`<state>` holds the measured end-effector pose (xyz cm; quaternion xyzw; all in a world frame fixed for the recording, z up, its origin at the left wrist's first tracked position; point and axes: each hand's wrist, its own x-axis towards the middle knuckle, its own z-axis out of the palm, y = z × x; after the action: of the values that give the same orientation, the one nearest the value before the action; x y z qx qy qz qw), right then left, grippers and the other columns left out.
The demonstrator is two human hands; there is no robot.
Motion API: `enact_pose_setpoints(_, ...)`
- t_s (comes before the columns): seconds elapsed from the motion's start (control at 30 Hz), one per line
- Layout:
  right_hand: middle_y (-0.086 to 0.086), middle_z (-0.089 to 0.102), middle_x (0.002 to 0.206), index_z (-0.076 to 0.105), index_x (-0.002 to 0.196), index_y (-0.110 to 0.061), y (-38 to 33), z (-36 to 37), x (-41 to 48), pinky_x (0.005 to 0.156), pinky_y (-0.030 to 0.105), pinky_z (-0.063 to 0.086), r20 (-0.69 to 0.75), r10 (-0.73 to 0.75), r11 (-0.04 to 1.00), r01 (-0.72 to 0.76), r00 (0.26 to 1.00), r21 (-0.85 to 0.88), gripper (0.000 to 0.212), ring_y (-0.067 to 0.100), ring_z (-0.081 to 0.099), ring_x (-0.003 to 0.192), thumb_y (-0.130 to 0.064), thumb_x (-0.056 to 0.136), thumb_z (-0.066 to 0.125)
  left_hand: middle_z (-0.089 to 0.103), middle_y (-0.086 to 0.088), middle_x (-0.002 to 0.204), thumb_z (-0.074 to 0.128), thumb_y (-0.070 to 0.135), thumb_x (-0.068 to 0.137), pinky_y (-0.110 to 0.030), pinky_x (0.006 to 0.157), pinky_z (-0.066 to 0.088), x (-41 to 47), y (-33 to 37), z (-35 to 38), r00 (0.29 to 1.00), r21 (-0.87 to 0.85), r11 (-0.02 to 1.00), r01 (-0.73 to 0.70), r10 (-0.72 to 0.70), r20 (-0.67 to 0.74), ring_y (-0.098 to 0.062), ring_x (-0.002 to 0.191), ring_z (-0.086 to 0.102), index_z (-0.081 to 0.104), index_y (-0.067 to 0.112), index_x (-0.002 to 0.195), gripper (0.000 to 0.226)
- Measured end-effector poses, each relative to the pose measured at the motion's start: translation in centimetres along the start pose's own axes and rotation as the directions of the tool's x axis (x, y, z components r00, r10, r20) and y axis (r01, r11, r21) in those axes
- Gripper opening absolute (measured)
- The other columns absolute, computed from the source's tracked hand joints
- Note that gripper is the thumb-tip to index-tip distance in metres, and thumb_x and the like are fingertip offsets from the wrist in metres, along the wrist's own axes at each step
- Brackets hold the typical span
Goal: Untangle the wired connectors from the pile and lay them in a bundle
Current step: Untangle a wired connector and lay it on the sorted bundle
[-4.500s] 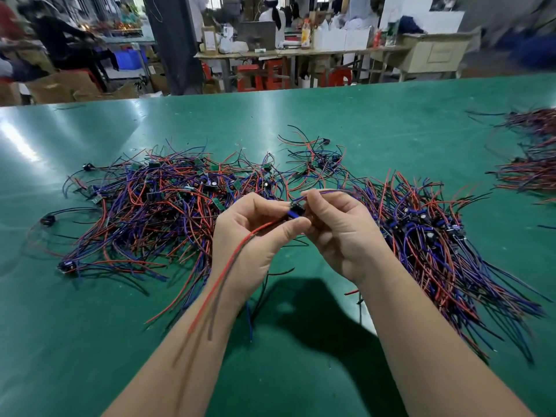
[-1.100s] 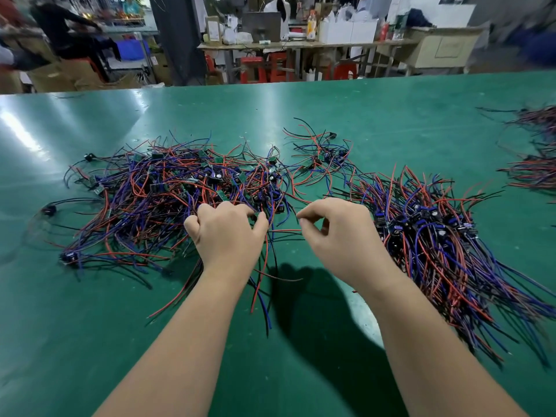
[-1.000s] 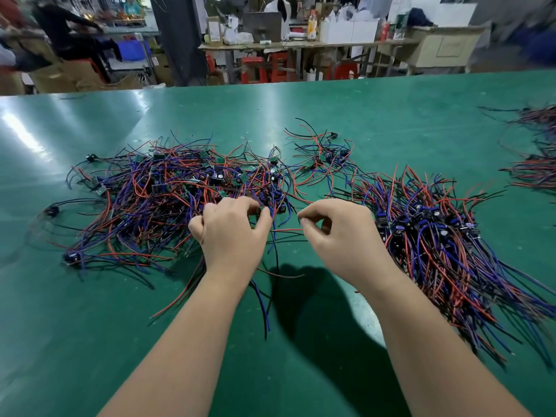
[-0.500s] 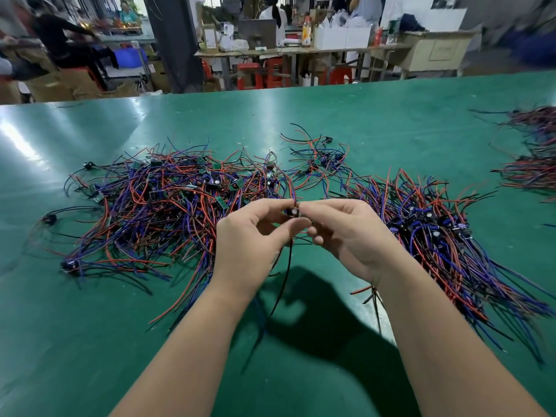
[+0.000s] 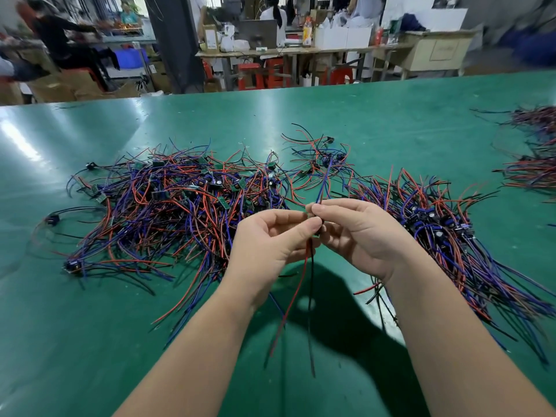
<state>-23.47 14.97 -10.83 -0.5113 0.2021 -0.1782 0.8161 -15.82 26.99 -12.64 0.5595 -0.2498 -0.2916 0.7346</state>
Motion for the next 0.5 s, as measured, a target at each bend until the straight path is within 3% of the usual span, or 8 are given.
enact_pose_setpoints(0.07,0.002,0.067,0.064,0.072,0.059,-0.011,-0.1,-0.3,0.0,0.052,0.015,0.048,-0.011,0.009,0.999,-0.010,1.000,-0.044,0.004,0.008,0.057,0.053,-0.009,0.056,0.072,0.072,-0.008,0.068,0.078,0.020,0.058,-0.022,0.055,0.054,0.1,-0.1,-0.1,0.998,-0.011,0.998,0.063,-0.062,0.030,-0.014,0.055,0.066,0.070,0.005,0.085,0.031)
enact_pose_setpoints(0.17,-0.002,0.067,0.063,0.072,0.056,-0.014,-0.1,-0.7,0.0,0.055,0.014,0.046,-0.008,0.000,0.989,-0.001,1.000,-0.149,0.004,0.006,0.059,0.056,-0.011,0.054,0.073,0.068,-0.002,0.062,0.076,0.012,0.069,-0.021,0.053,0.053,0.1,0.2,-0.3,0.980,0.037,0.986,0.165,-0.169,0.109,-0.011,0.052,0.064,0.077,0.012,0.069,0.001)
enact_pose_setpoints(0.23,-0.001,0.066,0.062,0.071,0.056,-0.013,-0.2,-0.9,-0.1,0.054,0.014,0.046,0.010,-0.009,0.988,0.011,1.000,-0.157,0.004,0.006,0.059,0.056,-0.010,0.054,0.072,0.067,-0.001,0.061,0.073,0.007,0.075,-0.023,0.054,0.054,0.1,0.4,-0.5,0.969,0.060,0.979,0.195,-0.202,0.144,-0.013,0.052,0.064,0.076,0.013,0.067,0.011)
enact_pose_setpoints(0.3,-0.001,0.064,0.058,0.072,0.054,-0.014,-0.4,-0.9,-0.2,0.051,0.013,0.047,0.013,-0.020,0.988,0.022,1.000,-0.155,0.004,0.006,0.058,0.051,-0.010,0.055,0.072,0.067,-0.002,0.061,0.075,0.009,0.069,-0.024,0.054,0.055,0.1,0.7,-0.7,0.957,0.060,0.973,0.223,-0.231,0.177,-0.015,0.053,0.065,0.074,0.009,0.069,0.002)
enact_pose_setpoints(0.33,-0.001,0.063,0.055,0.072,0.053,-0.014,-0.6,-1.0,-0.3,0.049,0.012,0.047,0.006,-0.030,0.989,0.031,1.000,-0.148,0.004,0.005,0.057,0.048,-0.010,0.055,0.072,0.066,-0.003,0.061,0.076,0.012,0.063,-0.024,0.054,0.055,0.1,0.7,-0.8,0.949,0.066,0.971,0.228,-0.237,0.208,-0.015,0.053,0.065,0.073,0.009,0.070,0.009)
enact_pose_setpoints(0.43,-0.001,0.061,0.052,0.069,0.051,-0.012,-1.1,-1.4,-0.3,0.045,0.013,0.047,-0.054,-0.064,0.994,0.059,0.997,-0.093,0.004,0.006,0.056,0.043,-0.011,0.055,0.071,0.067,0.001,0.062,0.076,0.018,0.056,-0.024,0.056,0.056,-0.2,1.1,-0.9,0.918,0.130,0.955,0.267,-0.293,0.267,-0.014,0.053,0.066,0.075,0.010,0.066,0.014)
enact_pose_setpoints(0.5,-0.001,0.061,0.052,0.064,0.061,-0.013,-1.5,-1.7,-0.2,0.043,0.014,0.046,-0.126,-0.080,0.996,0.076,0.989,-0.038,0.011,0.006,0.056,0.043,-0.012,0.054,0.072,0.068,0.002,0.063,0.077,0.018,0.060,-0.022,0.058,0.057,-0.3,1.1,-1.1,0.893,0.197,0.943,0.268,-0.320,0.318,-0.013,0.055,0.067,0.076,0.013,0.067,0.009)
